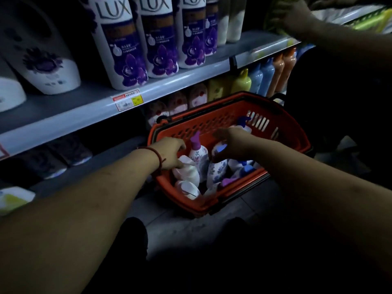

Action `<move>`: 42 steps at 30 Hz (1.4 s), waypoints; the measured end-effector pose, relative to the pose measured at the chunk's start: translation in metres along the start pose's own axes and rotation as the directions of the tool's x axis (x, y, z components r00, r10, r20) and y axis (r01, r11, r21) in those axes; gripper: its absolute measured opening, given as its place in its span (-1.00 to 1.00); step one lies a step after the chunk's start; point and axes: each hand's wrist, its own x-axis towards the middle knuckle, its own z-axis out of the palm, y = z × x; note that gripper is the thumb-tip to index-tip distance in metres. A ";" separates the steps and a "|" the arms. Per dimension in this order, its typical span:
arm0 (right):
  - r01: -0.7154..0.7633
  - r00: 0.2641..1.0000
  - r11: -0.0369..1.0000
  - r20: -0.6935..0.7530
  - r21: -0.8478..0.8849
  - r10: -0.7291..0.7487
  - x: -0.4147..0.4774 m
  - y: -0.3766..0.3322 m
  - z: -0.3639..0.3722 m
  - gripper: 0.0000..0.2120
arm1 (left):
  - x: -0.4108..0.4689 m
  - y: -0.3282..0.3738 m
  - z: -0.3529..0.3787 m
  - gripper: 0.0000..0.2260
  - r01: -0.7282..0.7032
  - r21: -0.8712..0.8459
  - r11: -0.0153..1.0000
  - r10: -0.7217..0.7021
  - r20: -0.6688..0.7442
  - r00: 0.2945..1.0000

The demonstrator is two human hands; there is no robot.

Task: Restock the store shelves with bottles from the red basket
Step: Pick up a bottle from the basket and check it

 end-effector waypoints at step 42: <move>-0.368 0.925 0.923 -0.054 0.110 0.375 0.108 0.165 0.036 -0.57 | 0.207 0.103 0.069 -0.58 -0.153 -0.569 0.808 0.032 -0.218 0.975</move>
